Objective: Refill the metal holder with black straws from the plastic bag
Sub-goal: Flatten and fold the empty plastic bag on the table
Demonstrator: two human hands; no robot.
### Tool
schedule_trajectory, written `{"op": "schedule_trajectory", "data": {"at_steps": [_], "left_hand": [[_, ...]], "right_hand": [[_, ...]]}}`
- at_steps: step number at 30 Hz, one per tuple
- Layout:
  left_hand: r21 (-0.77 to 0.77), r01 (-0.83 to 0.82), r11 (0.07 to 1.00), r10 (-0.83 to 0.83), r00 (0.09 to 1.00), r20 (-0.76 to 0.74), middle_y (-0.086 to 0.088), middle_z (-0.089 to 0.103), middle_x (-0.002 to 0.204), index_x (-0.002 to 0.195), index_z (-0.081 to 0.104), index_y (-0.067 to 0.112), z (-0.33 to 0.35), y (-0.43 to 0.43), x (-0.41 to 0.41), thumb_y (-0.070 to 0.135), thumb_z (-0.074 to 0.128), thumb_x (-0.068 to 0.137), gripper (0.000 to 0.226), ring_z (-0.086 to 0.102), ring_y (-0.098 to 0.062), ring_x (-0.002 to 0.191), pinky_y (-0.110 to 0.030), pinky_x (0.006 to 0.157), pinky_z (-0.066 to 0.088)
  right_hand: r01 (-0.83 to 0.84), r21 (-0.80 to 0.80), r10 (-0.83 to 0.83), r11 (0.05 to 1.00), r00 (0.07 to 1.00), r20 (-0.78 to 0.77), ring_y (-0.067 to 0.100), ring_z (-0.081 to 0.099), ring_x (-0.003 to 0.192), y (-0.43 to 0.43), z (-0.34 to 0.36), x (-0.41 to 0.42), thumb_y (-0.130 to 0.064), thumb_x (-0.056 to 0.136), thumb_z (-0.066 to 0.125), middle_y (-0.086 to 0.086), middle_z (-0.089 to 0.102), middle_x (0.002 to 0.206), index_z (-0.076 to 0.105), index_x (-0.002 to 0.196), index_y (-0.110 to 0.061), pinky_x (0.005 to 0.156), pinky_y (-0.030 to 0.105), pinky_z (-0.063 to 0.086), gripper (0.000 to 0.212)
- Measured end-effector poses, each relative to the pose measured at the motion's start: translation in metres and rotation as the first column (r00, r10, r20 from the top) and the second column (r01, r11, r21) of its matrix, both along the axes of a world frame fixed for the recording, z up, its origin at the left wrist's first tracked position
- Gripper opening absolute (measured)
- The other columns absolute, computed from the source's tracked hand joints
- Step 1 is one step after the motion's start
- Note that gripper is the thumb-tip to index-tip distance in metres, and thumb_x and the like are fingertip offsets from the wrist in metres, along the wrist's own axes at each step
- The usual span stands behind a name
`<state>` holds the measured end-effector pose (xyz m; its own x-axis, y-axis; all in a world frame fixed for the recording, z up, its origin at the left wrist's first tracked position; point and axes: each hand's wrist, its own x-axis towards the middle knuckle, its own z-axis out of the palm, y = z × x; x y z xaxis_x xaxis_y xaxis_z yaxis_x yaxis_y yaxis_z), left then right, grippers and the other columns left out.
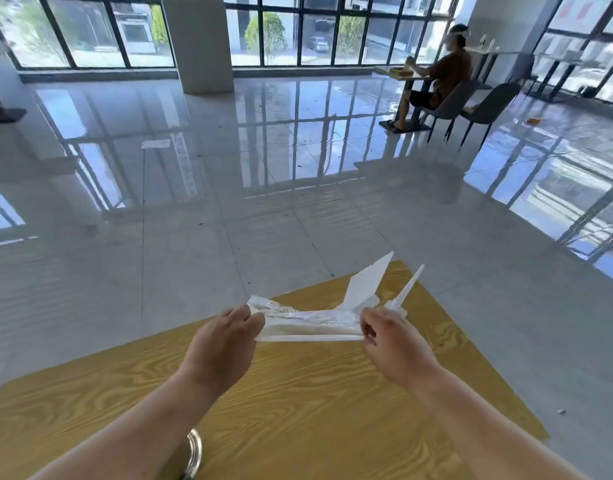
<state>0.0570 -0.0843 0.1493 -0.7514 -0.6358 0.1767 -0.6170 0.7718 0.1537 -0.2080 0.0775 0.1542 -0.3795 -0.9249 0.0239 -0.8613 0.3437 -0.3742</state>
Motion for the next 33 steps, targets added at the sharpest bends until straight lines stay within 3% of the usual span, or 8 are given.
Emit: {"op": "schedule_trajectory", "data": {"at_steps": [12, 14, 18, 22, 24, 26, 29, 33], "left_hand": [[0.043, 0.029, 0.999, -0.042, 0.932, 0.361, -0.006, 0.062, 0.075, 0.075, 0.069, 0.016, -0.156, 0.058, -0.023, -0.004, 0.085, 0.044, 0.041, 0.062, -0.027, 0.061, -0.04, 0.046, 0.056], [0.141, -0.024, 0.99, -0.048, 0.875, 0.481, -0.009, 0.065, 0.101, 0.101, 0.07, 0.016, -0.173, 0.066, -0.024, 0.006, 0.083, 0.062, 0.043, 0.066, -0.028, 0.083, -0.043, 0.065, 0.06], [0.269, -0.158, 0.95, -0.078, 0.715, 0.695, -0.008, 0.035, 0.157, 0.159, 0.021, 0.026, -0.215, 0.082, -0.021, 0.031, 0.05, 0.096, 0.07, 0.045, -0.027, 0.133, -0.04, 0.106, 0.043], [0.261, -0.243, 0.934, 0.087, 0.865, 0.494, -0.002, 0.067, 0.112, 0.127, 0.061, 0.029, -0.216, 0.088, -0.023, 0.074, 0.044, 0.082, 0.067, 0.063, -0.025, 0.1, -0.044, 0.084, 0.05], [0.194, -0.208, 0.959, 0.157, 0.956, 0.249, 0.003, 0.063, 0.094, 0.098, 0.066, 0.024, -0.216, 0.088, -0.027, 0.073, 0.053, 0.08, 0.053, 0.06, -0.024, 0.086, -0.044, 0.075, 0.049], [0.182, -0.191, 0.965, 0.179, 0.981, 0.081, 0.003, 0.059, 0.106, 0.103, 0.061, 0.023, -0.217, 0.085, -0.037, 0.068, 0.057, 0.081, 0.05, 0.058, -0.026, 0.098, -0.047, 0.084, 0.049], [0.208, -0.167, 0.964, 0.159, 0.986, 0.055, -0.005, 0.043, 0.159, 0.144, 0.05, 0.023, -0.23, 0.076, -0.052, 0.068, 0.051, 0.089, 0.071, 0.039, -0.033, 0.148, -0.06, 0.121, 0.028], [0.272, -0.166, 0.948, 0.119, 0.976, 0.181, -0.001, -0.002, 0.176, 0.165, 0.005, 0.042, -0.261, 0.064, -0.06, 0.073, 0.034, 0.098, 0.079, -0.007, -0.03, 0.161, -0.065, 0.126, 0.0]], "right_hand": [[-0.26, 0.288, 0.328, 0.922, 0.919, -0.218, 0.027, 0.064, 0.087, 0.021, -0.153, -0.016, 0.001, 0.082, 0.066, 0.005, 0.066, 0.099, 0.064, 0.134, -0.019, 0.079, 0.041, 0.058, 0.056], [-0.258, 0.419, 0.347, 0.871, 0.925, -0.152, 0.03, 0.059, 0.107, 0.025, -0.174, -0.011, 0.002, 0.092, 0.049, 0.008, 0.061, 0.119, 0.057, 0.139, -0.021, 0.093, 0.042, 0.051, 0.053], [-0.268, 0.626, 0.388, 0.733, 0.92, -0.061, 0.032, 0.052, 0.122, 0.032, -0.205, -0.003, -0.015, 0.101, 0.046, 0.013, 0.052, 0.144, 0.051, 0.143, -0.018, 0.101, 0.045, 0.049, 0.043], [-0.242, 0.569, 0.289, 0.786, 0.957, 0.008, 0.025, 0.052, 0.123, 0.037, -0.207, 0.0, -0.068, 0.092, 0.037, 0.006, 0.055, 0.141, 0.052, 0.148, -0.024, 0.106, 0.043, 0.048, 0.073], [-0.204, 0.358, 0.232, 0.911, 0.972, -0.037, 0.023, 0.055, 0.11, 0.033, -0.205, 0.003, -0.066, 0.093, 0.041, 0.002, 0.06, 0.122, 0.061, 0.135, -0.025, 0.101, 0.043, 0.051, 0.062], [-0.187, 0.165, 0.2, 0.968, 0.978, -0.064, 0.026, 0.059, 0.112, 0.022, -0.206, 0.012, -0.059, 0.098, 0.048, 0.003, 0.063, 0.122, 0.059, 0.139, -0.025, 0.102, 0.046, 0.053, 0.054], [-0.231, 0.12, 0.232, 0.965, 0.973, 0.013, 0.04, 0.036, 0.154, -0.003, -0.217, 0.026, -0.058, 0.104, 0.04, 0.014, 0.044, 0.164, 0.03, 0.165, -0.03, 0.126, 0.059, 0.031, 0.068], [-0.251, 0.272, 0.249, 0.929, 0.968, 0.044, 0.032, -0.025, 0.162, -0.025, -0.254, 0.026, -0.066, 0.105, 0.014, 0.003, -0.016, 0.178, -0.017, 0.165, -0.042, 0.129, 0.053, -0.019, 0.072]]}}
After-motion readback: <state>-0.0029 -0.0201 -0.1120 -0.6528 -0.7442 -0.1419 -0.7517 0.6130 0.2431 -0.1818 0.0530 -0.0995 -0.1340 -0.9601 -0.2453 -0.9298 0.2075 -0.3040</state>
